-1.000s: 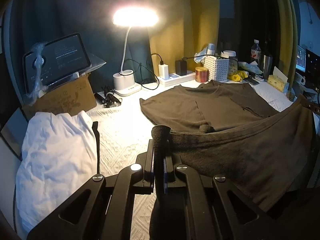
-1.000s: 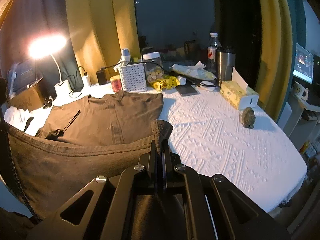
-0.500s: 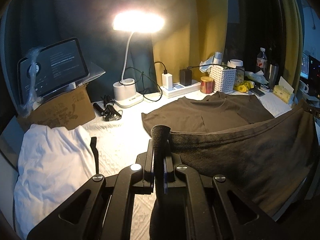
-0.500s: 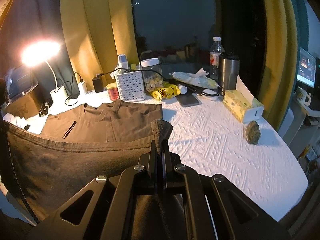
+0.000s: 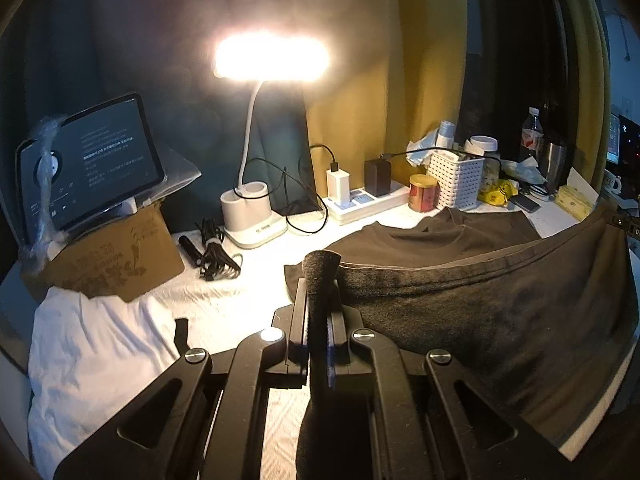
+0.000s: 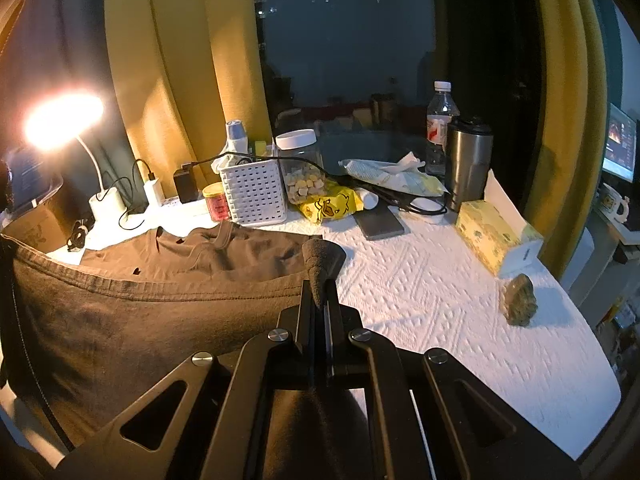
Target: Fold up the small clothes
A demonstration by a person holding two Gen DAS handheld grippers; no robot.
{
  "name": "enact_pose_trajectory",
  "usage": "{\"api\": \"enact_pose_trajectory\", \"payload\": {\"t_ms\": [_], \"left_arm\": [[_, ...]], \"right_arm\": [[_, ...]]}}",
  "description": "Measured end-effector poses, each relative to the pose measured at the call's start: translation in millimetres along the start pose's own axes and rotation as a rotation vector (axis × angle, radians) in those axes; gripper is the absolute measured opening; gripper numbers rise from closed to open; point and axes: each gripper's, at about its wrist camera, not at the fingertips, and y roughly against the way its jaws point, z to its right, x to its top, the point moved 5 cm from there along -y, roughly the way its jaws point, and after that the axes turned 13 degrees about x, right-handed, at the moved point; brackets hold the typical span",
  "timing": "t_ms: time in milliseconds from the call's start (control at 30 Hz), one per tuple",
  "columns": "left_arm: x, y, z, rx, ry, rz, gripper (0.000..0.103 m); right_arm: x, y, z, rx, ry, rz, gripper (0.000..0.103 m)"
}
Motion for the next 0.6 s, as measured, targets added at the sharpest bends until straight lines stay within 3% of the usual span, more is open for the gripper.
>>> {"api": "enact_pose_trajectory", "payload": {"t_ms": [600], "left_arm": [[31.0,-71.4,3.0,0.001,0.009,0.002,0.005]], "right_arm": [[45.6,-66.5,17.8,-0.016,0.028,0.005,0.004]]}}
